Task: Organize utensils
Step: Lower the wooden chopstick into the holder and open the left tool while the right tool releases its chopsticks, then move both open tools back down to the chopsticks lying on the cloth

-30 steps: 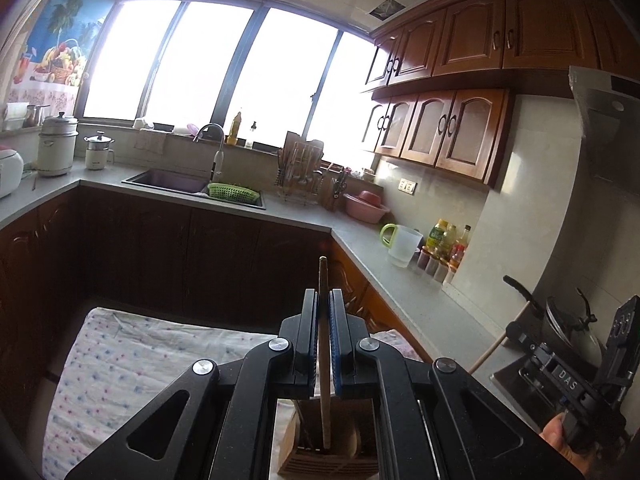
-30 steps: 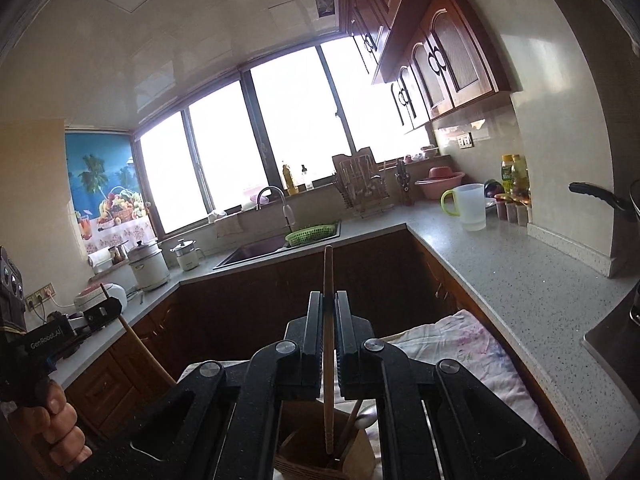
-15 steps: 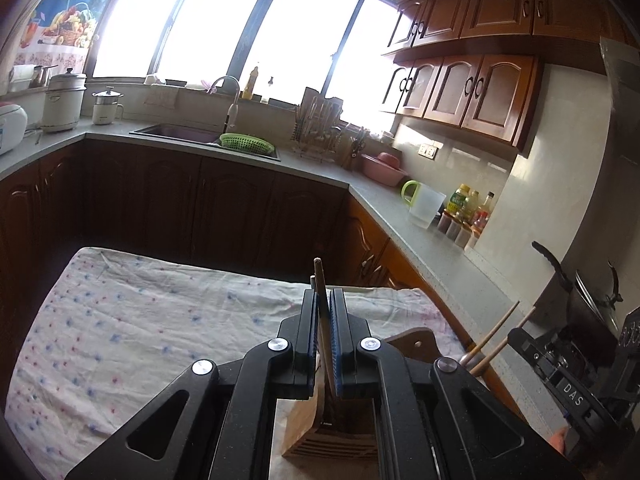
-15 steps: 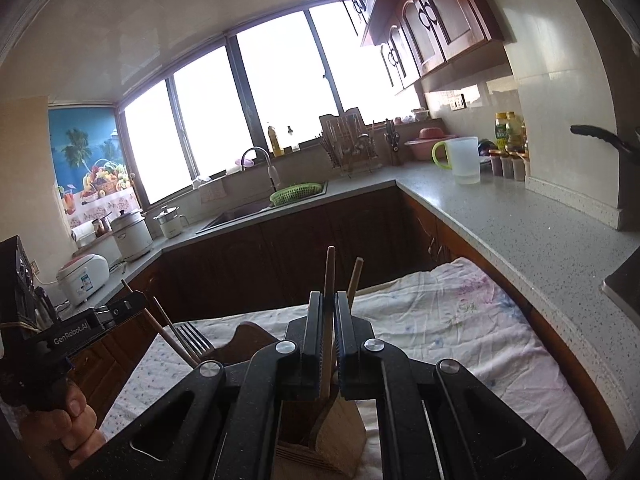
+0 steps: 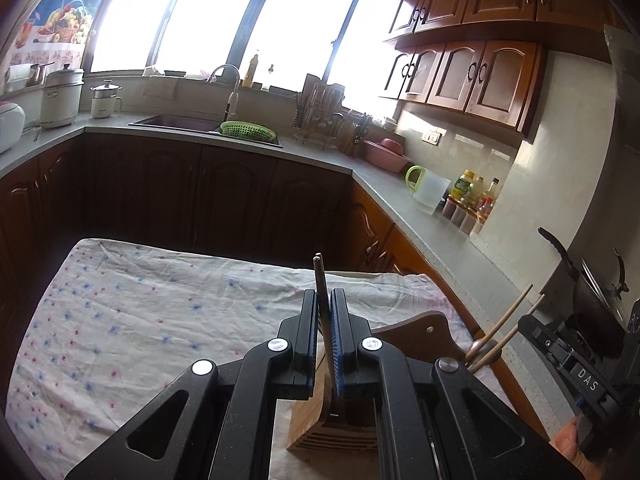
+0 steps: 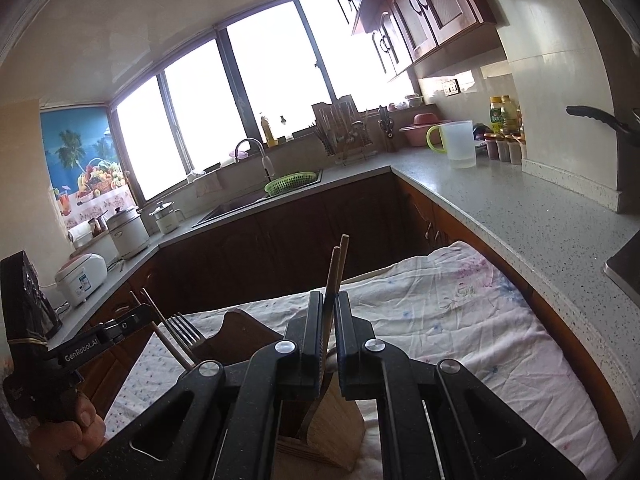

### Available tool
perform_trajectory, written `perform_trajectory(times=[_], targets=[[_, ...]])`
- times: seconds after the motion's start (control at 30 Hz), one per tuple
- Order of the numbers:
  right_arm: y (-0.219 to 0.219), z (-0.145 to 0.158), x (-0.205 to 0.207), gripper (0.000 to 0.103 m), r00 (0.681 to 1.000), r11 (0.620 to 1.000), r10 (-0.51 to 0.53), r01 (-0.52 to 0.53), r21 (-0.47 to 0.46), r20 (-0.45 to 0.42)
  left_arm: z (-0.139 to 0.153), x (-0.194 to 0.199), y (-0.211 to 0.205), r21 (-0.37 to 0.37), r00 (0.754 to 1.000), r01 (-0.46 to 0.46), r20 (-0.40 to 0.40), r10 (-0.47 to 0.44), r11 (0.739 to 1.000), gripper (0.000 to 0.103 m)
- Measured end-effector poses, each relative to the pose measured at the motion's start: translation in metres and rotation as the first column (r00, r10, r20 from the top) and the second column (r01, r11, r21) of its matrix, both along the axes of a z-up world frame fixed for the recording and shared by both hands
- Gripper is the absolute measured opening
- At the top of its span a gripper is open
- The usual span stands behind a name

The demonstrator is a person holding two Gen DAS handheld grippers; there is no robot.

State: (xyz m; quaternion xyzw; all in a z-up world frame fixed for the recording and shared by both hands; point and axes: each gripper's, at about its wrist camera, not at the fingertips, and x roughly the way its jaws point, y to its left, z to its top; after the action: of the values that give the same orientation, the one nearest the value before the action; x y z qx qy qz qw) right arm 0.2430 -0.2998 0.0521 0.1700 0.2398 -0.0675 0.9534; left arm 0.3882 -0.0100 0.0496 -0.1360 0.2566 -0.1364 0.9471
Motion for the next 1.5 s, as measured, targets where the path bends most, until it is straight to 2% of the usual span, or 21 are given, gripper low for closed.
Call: perform_trajectory(times=[0.13, 0.17, 0.27, 0.3, 0.33, 0.4, 0.43, 0.47, 0.57, 0.63, 0.8, 1.03, 1.3, 1.5], targets=[[-0.001, 0.000, 0.001, 0.006, 1.000, 1.000, -0.001, 0.001, 0.009, -0.003, -0.004, -0.006, 0.004, -0.007, 1.000, 0.005, -0.014, -0.005, 1.000, 0.005], [-0.001, 0.000, 0.001, 0.006, 1.000, 1.000, 0.000, 0.000, 0.012, -0.003, -0.004, -0.006, 0.005, -0.010, 1.000, 0.005, -0.026, -0.005, 1.000, 0.010], [-0.001, 0.002, 0.000, 0.011, 1.000, 1.000, 0.007, -0.007, 0.022, -0.006, 0.000, -0.014, 0.012, -0.033, 1.000, -0.011, -0.028, 0.010, 0.999, 0.040], [-0.001, 0.003, -0.001, 0.012, 1.000, 1.000, 0.007, -0.007, 0.030, -0.006, 0.002, -0.020, 0.014, -0.034, 1.000, -0.019, -0.020, 0.018, 0.999, 0.045], [-0.002, 0.005, -0.003, 0.017, 1.000, 0.999, 0.005, -0.004, 0.034, -0.004, 0.002, -0.026, 0.017, -0.036, 1.000, -0.024, -0.015, 0.024, 0.999, 0.053], [-0.003, 0.009, -0.011, 0.039, 1.000, 0.999, -0.007, 0.007, 0.035, 0.014, 0.002, -0.039, 0.025, -0.040, 0.999, -0.034, -0.015, 0.034, 0.999, 0.065], [-0.004, 0.011, -0.017, 0.059, 0.999, 0.999, -0.012, 0.011, 0.041, 0.030, 0.000, -0.046, 0.028, -0.037, 0.999, -0.042, -0.018, 0.041, 0.998, 0.067], [-0.005, 0.013, -0.023, 0.072, 0.999, 0.999, -0.018, 0.016, 0.049, 0.046, -0.002, -0.054, 0.032, -0.031, 0.998, -0.053, -0.023, 0.052, 0.998, 0.072], [-0.005, 0.015, -0.043, 0.087, 0.997, 0.997, -0.027, 0.023, 0.068, 0.071, -0.008, -0.079, 0.044, -0.017, 0.996, -0.075, -0.039, 0.074, 0.997, 0.074], [-0.004, 0.013, -0.056, 0.090, 0.997, 0.996, -0.028, 0.022, 0.082, 0.070, -0.012, -0.097, 0.049, -0.013, 0.995, -0.087, -0.059, 0.086, 0.996, 0.076], [0.003, 0.002, -0.089, 0.091, 0.999, 0.994, -0.029, 0.026, 0.106, 0.035, -0.024, -0.141, 0.059, 0.002, 0.987, -0.109, -0.114, 0.109, 0.994, 0.076], [0.020, -0.025, -0.130, 0.091, 0.998, 0.992, -0.011, 0.018, 0.121, -0.055, -0.040, -0.191, 0.058, 0.018, 0.974, -0.106, -0.199, 0.107, 0.994, 0.077], [0.037, -0.058, -0.165, 0.091, 0.989, 0.990, 0.010, 0.011, 0.138, -0.146, -0.053, -0.214, 0.052, 0.037, 0.960, -0.091, -0.263, 0.098, 0.995, 0.077], [0.045, -0.075, -0.173, 0.091, 0.981, 0.989, 0.024, 0.005, 0.150, -0.191, -0.062, -0.214, 0.050, 0.049, 0.952, -0.075, -0.294, 0.086, 0.996, 0.077]])
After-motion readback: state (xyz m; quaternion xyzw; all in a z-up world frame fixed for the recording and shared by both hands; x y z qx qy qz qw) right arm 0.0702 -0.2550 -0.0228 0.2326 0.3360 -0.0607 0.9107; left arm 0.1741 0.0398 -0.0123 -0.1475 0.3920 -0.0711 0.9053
